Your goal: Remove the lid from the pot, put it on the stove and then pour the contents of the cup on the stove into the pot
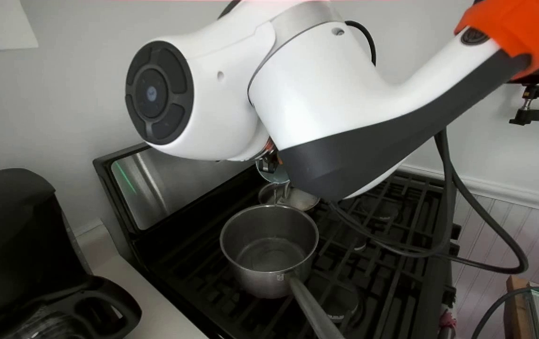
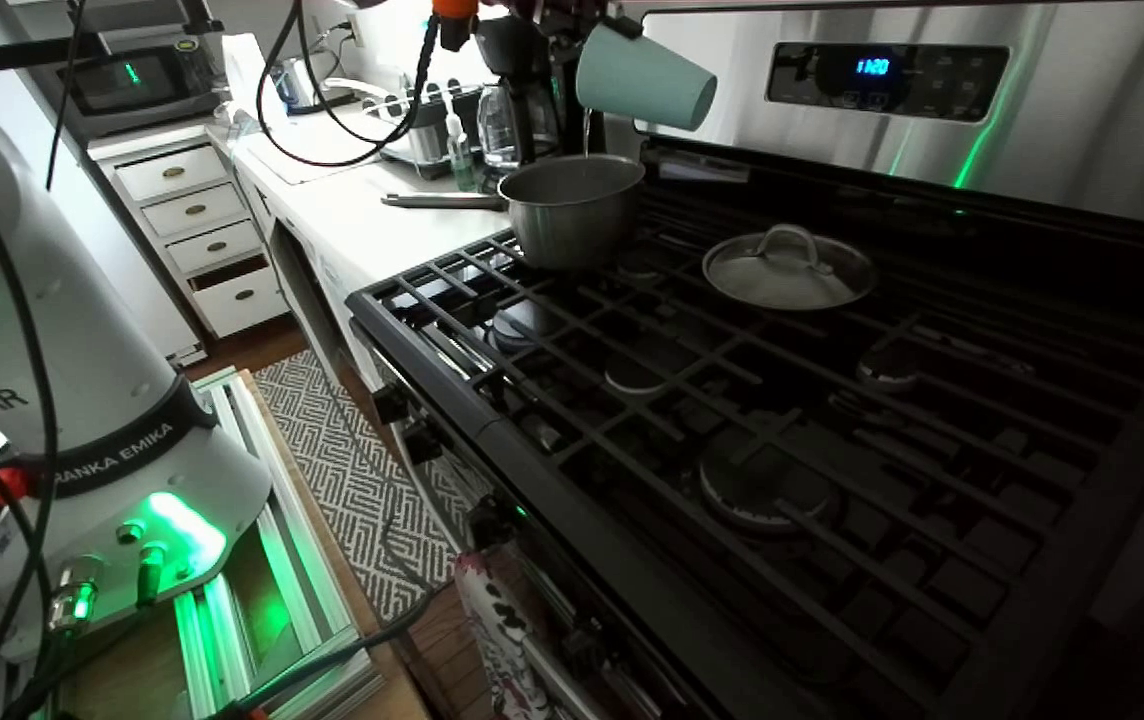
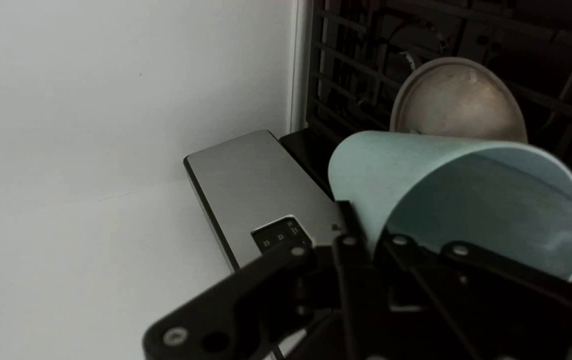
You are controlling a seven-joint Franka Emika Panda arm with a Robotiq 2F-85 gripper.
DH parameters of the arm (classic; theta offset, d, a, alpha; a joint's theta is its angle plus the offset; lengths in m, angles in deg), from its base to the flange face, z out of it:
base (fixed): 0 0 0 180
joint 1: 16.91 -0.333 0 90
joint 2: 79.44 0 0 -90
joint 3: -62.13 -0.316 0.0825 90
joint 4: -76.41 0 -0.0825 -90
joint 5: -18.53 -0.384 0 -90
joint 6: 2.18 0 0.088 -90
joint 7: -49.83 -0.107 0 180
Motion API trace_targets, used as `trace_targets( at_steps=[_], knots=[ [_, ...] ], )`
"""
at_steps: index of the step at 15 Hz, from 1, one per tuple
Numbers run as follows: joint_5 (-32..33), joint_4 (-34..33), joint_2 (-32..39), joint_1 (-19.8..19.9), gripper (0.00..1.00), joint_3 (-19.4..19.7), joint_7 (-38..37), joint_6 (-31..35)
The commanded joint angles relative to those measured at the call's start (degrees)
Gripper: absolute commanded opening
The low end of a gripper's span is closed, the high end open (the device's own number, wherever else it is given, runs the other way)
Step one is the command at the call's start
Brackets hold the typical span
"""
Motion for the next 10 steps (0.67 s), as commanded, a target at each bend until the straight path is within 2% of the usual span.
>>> trace_targets(
  at_steps=[1,10],
  knots=[
    [-4.8,-1.1,-0.5,1.1,0.01,0.9,3.8,2.8],
    [-19.2,-2.3,-2.5,4.4,0.01,4.4,13.6,10.9]
  ],
)
